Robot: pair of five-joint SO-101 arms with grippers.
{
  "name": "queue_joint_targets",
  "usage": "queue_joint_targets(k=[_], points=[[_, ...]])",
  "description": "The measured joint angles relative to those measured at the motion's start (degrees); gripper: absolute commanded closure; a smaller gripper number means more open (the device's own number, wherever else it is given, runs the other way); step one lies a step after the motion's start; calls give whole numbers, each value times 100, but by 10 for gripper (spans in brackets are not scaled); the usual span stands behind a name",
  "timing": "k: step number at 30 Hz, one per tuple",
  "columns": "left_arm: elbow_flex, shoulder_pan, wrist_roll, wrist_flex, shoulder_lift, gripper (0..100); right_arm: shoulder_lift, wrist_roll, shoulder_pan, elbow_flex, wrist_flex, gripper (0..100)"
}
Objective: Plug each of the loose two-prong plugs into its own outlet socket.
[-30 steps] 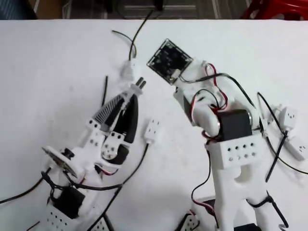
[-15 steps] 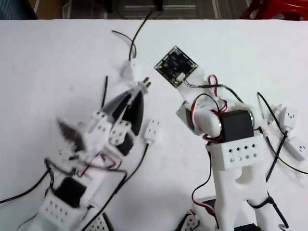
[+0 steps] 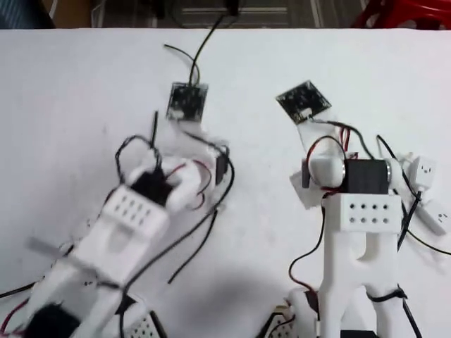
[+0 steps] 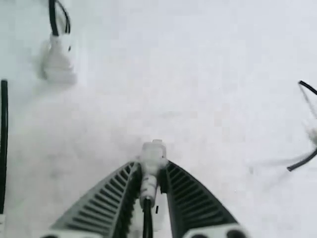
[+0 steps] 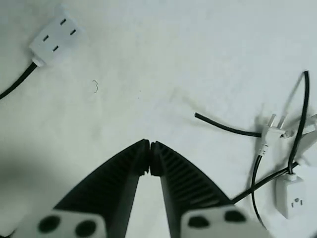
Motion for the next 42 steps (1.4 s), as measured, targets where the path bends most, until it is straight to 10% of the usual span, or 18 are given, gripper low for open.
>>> queue_joint_targets(k=[19,42], points=[[-2822,-97,3226,3121,2233,976,9,-26,35,1618,-782,980],[-2787,70,6743,2664,3446,976,9,-26,35,2075,-1099,980]])
